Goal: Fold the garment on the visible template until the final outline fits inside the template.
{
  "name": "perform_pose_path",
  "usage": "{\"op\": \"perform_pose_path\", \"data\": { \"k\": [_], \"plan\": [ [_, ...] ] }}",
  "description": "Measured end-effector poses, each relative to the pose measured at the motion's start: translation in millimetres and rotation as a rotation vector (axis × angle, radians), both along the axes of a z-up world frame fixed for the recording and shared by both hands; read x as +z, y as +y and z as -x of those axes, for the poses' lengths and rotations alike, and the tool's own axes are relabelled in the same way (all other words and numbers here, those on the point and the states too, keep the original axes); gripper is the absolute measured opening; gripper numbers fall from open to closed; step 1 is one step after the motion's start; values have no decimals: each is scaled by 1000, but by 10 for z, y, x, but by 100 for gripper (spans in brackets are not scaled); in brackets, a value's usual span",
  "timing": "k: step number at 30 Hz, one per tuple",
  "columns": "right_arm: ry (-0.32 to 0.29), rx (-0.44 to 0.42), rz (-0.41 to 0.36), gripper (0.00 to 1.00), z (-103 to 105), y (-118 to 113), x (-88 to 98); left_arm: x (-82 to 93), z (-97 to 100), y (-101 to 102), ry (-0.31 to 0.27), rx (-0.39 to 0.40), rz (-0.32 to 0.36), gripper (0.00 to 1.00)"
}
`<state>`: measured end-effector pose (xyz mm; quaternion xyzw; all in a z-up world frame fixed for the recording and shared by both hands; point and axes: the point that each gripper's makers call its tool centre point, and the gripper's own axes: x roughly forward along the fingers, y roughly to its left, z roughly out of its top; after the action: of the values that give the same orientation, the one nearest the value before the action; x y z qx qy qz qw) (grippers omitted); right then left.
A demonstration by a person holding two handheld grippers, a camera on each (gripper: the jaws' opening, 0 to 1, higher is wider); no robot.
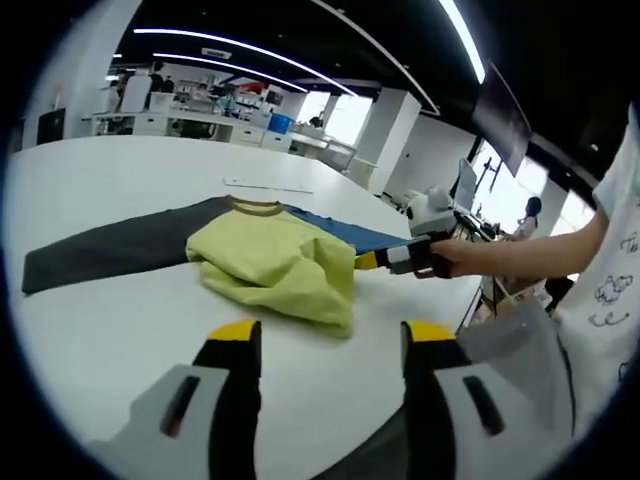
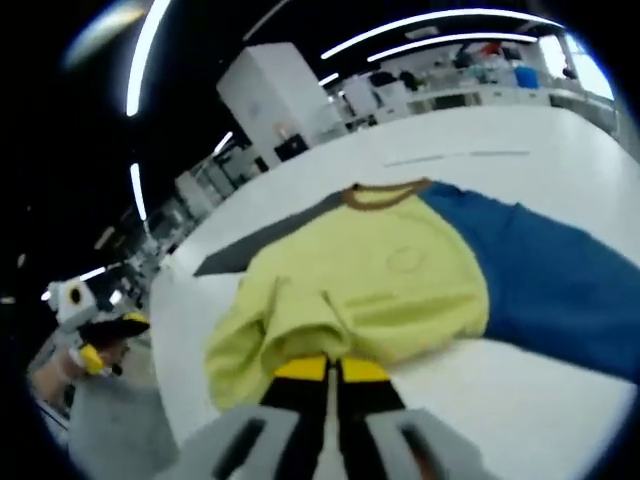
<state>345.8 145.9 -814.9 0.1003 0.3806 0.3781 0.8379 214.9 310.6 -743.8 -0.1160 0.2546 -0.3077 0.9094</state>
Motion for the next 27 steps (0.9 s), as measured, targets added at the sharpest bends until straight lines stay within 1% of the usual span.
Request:
{"op": "perform_pose_path", "data": {
  "k": [1,2,6,8,10,11,17,18,27],
  "plan": [
    [-7,2,0,0,7,-27,26,3,-1,0,-1,-1,-1,52],
    [-20,10,2,0,60,-60,92,8,-5,4,-4,-3,-2,52],
    [-52,26,19,0,166,-184,205,18,-23,14,-8,-7,1,52],
    [-68,34,33,0,214,-255,238,24,-26,3,-9,-12,1,52],
    [-83,42,50,0,308,-303,295,30,-24,-18,-10,-22,-3,52],
    [-99,48,71,0,349,-348,313,29,-26,-16,-10,-26,-4,52],
    [-155,49,125,0,498,-560,395,28,-24,-28,-8,-50,-14,52],
    [-162,42,126,0,561,-595,429,26,-24,-27,-6,-53,-15,52],
    [-192,-2,163,0,782,-894,455,4,-16,-43,9,-94,-35,52]
  ]
}}
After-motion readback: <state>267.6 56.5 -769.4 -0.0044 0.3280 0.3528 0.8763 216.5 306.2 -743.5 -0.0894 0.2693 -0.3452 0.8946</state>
